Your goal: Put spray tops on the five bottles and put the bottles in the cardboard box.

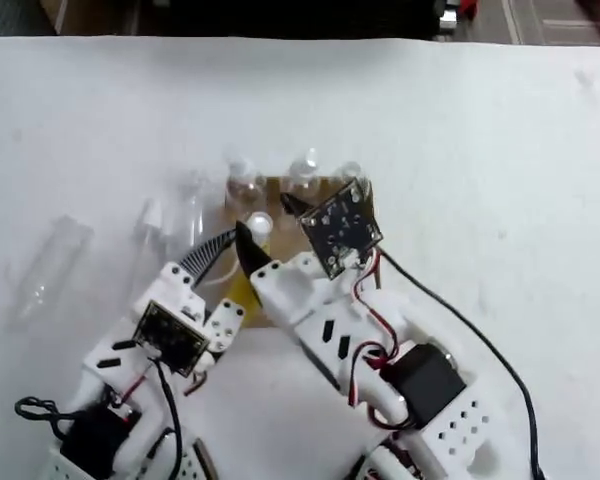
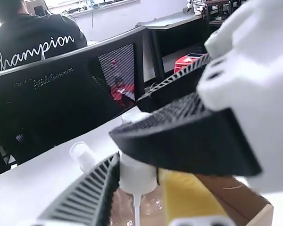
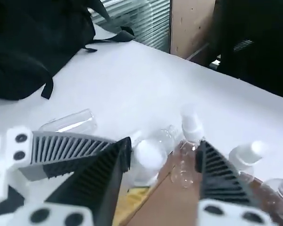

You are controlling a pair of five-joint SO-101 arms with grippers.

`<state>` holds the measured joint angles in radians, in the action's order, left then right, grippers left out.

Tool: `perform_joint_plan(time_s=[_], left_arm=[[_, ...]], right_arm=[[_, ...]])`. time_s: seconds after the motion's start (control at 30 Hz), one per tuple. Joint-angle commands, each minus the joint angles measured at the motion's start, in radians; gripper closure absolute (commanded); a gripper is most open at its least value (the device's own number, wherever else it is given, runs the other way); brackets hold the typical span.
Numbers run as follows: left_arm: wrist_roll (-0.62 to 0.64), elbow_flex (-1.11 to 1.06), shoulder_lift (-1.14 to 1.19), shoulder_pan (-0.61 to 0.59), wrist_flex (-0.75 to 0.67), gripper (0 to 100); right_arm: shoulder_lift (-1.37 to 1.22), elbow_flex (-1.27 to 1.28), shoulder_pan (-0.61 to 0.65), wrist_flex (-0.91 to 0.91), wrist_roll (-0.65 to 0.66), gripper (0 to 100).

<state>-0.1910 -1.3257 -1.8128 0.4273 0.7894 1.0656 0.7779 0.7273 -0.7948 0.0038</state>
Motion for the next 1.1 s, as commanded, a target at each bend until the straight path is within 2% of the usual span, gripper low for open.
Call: perform_joint_plan(time_s=[0.0,0.1,0.23,0.4,0.73,0.8,0.97,1.07], left_arm=[[0.005,0.011,-0.013,0.002,-0.029,98],[0.005,0.011,-0.013,0.002,-0.029,98],[0.005,0.011,-0.013,0.004,-0.029,98],[0.005,0.011,-0.013,0.005,-0.026,98],[0.005,0.011,-0.013,0.008,-0.026,98],[0.005,0.011,-0.013,0.008,-0.026,98],[0.005,0.011,-0.013,0.002,-0.026,98],[0.005,0.011,-0.013,0.008,-0.026,98]], right_arm=[[0.077,0.002,0.042,-0.024,-0.002,75.4],[0.131,0.003,0.048,-0.054,0.046,75.3],[0.148,0.029,0.042,-0.054,0.048,75.4],[0.147,0.083,0.044,0.027,0.048,75.5],[0.093,0.069,0.047,0.074,0.044,75.6],[0.044,0.061,0.047,0.097,0.044,79.0],[0.012,0.051,0.048,0.114,0.043,96.1],[0.039,0.054,0.048,0.114,0.046,98.1]])
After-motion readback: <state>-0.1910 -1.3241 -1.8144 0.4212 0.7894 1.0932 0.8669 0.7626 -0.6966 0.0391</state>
